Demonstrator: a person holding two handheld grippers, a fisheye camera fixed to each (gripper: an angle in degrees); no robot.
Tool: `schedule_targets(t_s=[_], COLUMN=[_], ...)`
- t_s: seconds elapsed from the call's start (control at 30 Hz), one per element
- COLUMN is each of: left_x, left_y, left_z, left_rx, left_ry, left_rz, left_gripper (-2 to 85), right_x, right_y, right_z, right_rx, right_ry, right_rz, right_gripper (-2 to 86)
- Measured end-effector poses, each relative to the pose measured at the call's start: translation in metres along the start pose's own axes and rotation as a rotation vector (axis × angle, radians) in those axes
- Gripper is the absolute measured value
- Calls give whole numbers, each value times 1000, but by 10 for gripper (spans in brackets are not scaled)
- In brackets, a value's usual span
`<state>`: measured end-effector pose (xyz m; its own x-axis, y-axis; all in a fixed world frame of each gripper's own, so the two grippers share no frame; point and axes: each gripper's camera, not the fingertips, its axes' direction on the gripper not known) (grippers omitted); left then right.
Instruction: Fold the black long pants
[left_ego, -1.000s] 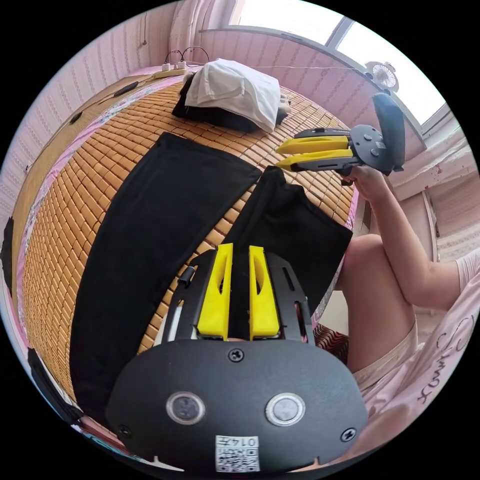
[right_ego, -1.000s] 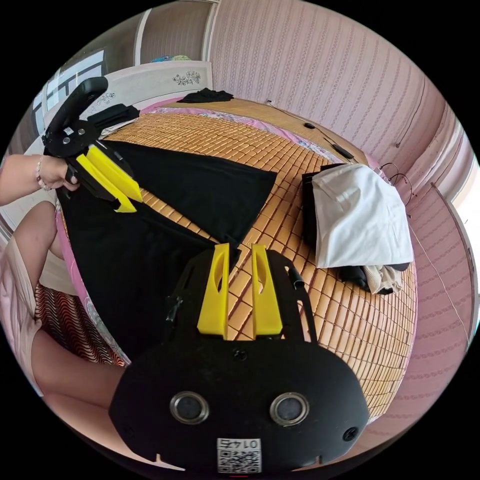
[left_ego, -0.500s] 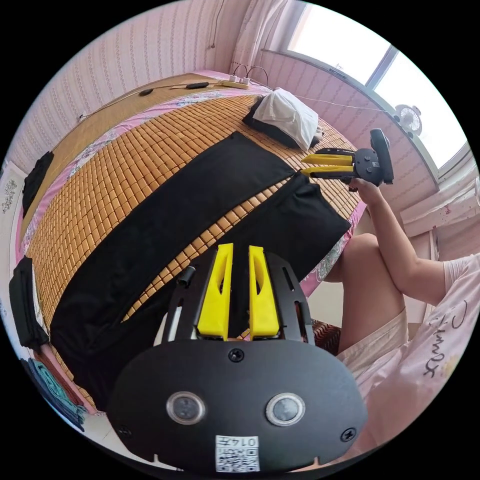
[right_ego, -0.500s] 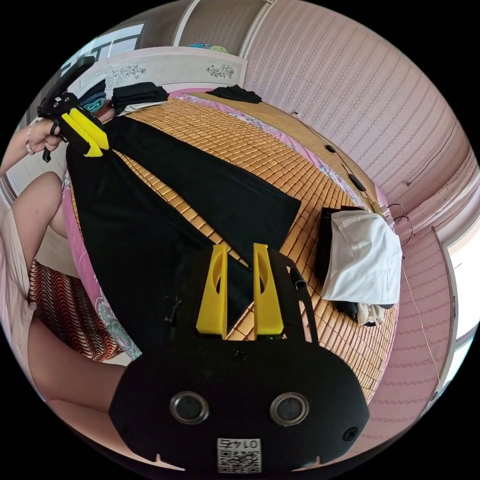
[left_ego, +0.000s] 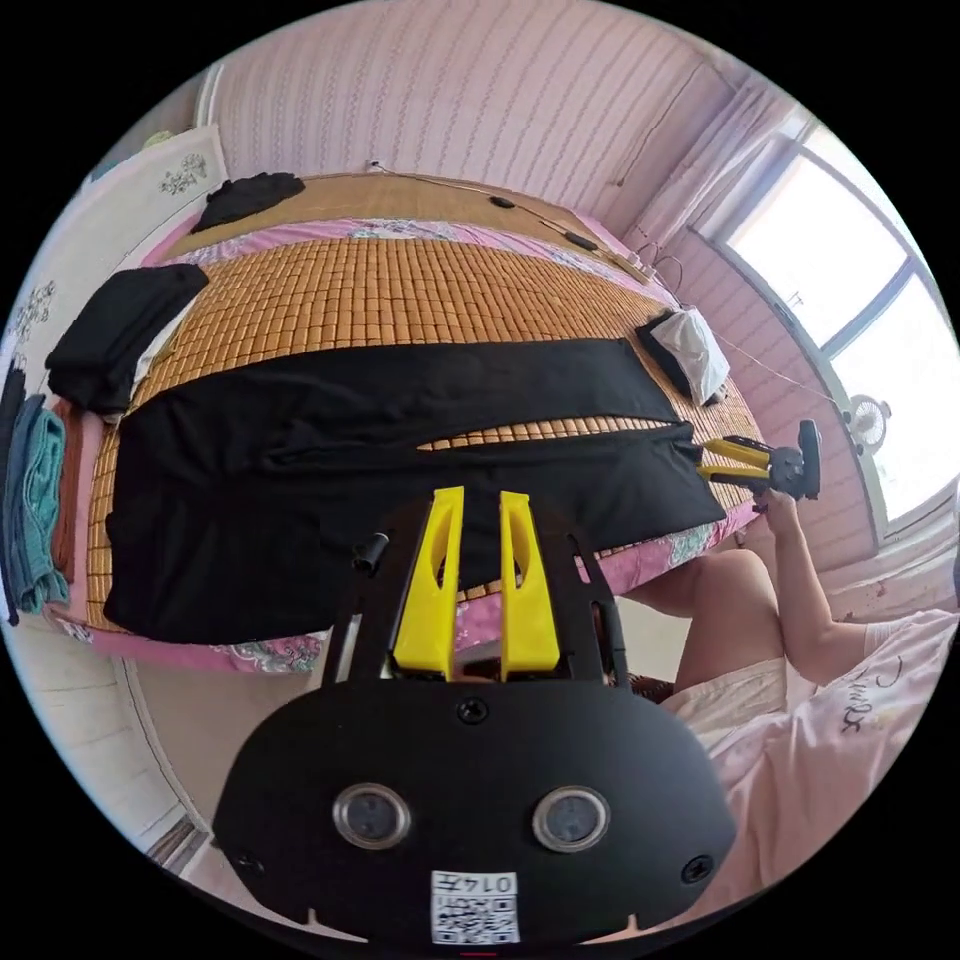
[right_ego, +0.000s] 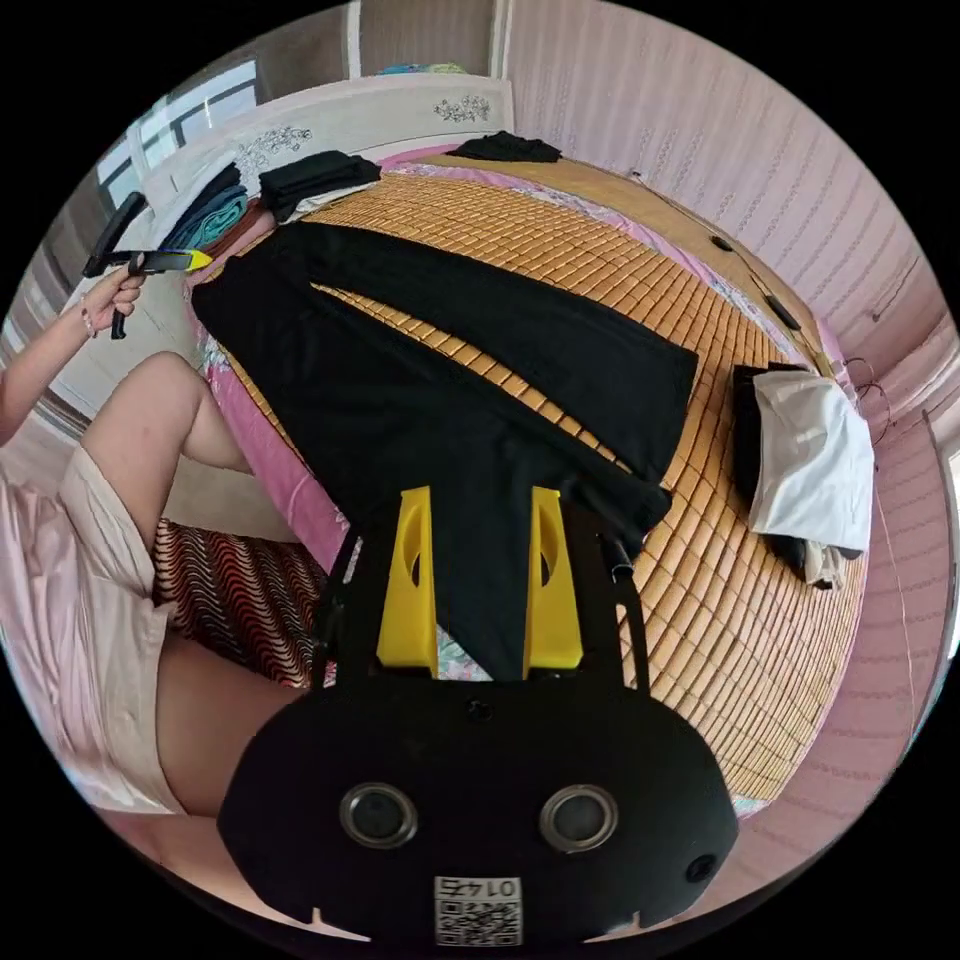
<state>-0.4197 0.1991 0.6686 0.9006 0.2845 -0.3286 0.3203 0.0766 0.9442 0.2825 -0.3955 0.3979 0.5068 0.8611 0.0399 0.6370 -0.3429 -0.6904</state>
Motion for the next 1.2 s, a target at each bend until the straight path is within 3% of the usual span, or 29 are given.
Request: schedule_targets(t_s=[0.3, 0.6, 0.77, 0.9, 1.03, 1.2], left_x=[-225, -340, -372, -384, -382, -365], left_y=[143, 222, 222, 227, 249, 243], left_z=[-83, -93, -83, -83, -112, -159], left_rx=[135, 258, 237, 174, 301, 379], left_ry=[-2, 92, 108, 37, 174, 148], left_rz=[-535, -857, -895, -907, -851, -731], left_gripper=[72, 99, 106, 8, -7, -9], right_x=[63, 90, 103, 109, 110, 115], right_y=[89, 85, 97, 104, 100, 70], right_z=[-6, 32, 0, -26, -46, -69], right_rx=[-111, -283, -197, -140, -96, -39], right_ry=[-29, -125, -160, -149, -105, -2], right_rz=[514, 603, 697, 739, 736, 680], right_gripper=[135, 15, 6, 3, 2, 1])
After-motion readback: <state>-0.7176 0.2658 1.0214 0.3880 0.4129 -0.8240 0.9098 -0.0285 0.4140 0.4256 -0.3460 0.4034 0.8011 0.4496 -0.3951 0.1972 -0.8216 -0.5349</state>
